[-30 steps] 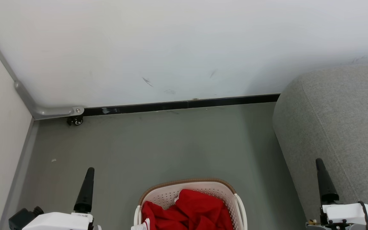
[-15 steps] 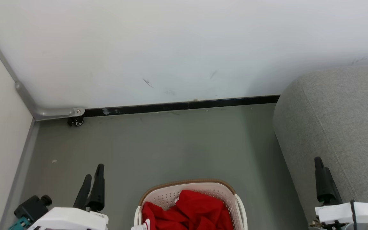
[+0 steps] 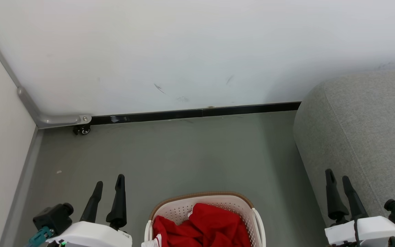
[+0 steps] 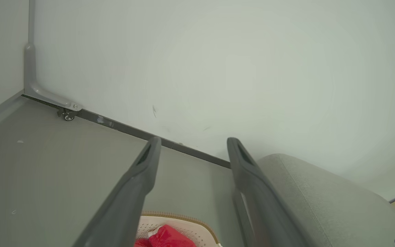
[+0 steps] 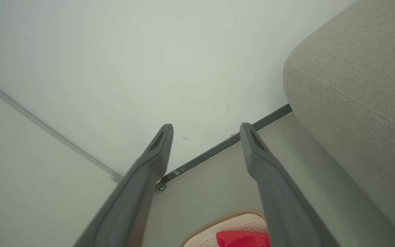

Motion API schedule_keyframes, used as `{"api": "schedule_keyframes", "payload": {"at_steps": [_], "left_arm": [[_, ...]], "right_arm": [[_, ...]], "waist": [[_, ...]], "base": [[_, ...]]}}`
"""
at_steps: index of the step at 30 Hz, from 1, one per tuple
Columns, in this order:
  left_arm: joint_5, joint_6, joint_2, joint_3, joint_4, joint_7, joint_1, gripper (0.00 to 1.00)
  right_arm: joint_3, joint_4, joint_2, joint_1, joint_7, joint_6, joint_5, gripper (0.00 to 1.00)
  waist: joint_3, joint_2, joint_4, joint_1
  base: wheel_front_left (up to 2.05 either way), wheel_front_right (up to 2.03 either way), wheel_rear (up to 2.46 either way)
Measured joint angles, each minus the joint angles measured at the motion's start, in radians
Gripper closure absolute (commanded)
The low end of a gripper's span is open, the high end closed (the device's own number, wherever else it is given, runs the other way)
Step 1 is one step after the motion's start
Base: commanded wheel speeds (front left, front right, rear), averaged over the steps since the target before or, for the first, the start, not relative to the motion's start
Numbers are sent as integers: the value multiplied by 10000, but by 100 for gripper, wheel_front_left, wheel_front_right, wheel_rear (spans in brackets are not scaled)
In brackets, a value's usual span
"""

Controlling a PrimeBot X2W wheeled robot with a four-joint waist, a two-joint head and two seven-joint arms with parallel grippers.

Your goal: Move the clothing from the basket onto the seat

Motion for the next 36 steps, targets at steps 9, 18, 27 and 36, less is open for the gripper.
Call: {"api": "schedule_keyframes", "payload": {"at_steps": [9,18,27,36], "left_arm": [[1925,397,138,-464,-92,-376,0,0],[3396,709,155,-865,-61,-679,2,0],[4625,953,148,-1112,-59,-984,2,0],[5705,1212,142,-1304,4,-1289,4,0]], "right_arm": [[42,35,0,-23,-73,0,-2050,0],[157,134,-4,-70,-117,0,-3501,0],[428,301,-25,-232,-234,0,-4675,0],[642,416,-36,-229,-382,0,-5728,0]], "waist": [[85,0,14,-25],[126,0,31,-29],[134,0,55,-31],[127,0,64,-31]], "base": [[0,0,0],[0,0,0],[0,0,0],[0,0,0]]}}
